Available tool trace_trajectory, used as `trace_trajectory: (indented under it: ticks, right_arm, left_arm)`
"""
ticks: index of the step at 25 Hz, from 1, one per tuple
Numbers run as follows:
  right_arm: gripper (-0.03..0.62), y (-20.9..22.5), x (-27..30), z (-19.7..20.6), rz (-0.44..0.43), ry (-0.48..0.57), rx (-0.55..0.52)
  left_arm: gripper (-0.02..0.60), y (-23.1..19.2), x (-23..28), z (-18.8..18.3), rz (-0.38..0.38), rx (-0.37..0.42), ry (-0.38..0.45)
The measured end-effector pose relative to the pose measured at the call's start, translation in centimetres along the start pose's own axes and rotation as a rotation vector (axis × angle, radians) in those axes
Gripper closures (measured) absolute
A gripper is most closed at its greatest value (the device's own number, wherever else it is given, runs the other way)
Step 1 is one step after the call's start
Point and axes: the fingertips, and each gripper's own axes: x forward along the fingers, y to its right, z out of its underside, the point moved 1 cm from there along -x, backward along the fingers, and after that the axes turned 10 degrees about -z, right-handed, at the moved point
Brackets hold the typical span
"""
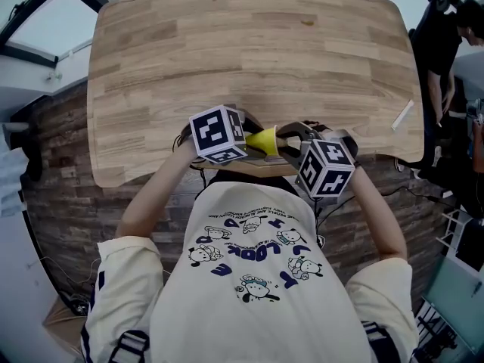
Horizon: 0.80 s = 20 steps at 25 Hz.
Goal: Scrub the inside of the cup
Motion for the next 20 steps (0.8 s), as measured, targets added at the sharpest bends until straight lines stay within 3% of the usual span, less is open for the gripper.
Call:
trace_trajectory:
  ticks: [6,13,20]
  right_arm:
    - [0.513,-0.11,-0.04,0.14,-0.052,0.065,0.134]
    - [0.513,-0.22,0.04,0.32,-0.112,0.145,0.283]
    - [0.513,0.09,0.32,0.73,-0.179,0.253,0.469]
  left_arm:
    - [0.327,0.06,0.04,-0.07,-0.068,0.100,-0.044]
    - [0.327,0.28,0.26,0.05,-0.094,0.136,-0.057]
    - [0.327,0.17,0.39,0.18,-0.169,0.240,-0.075]
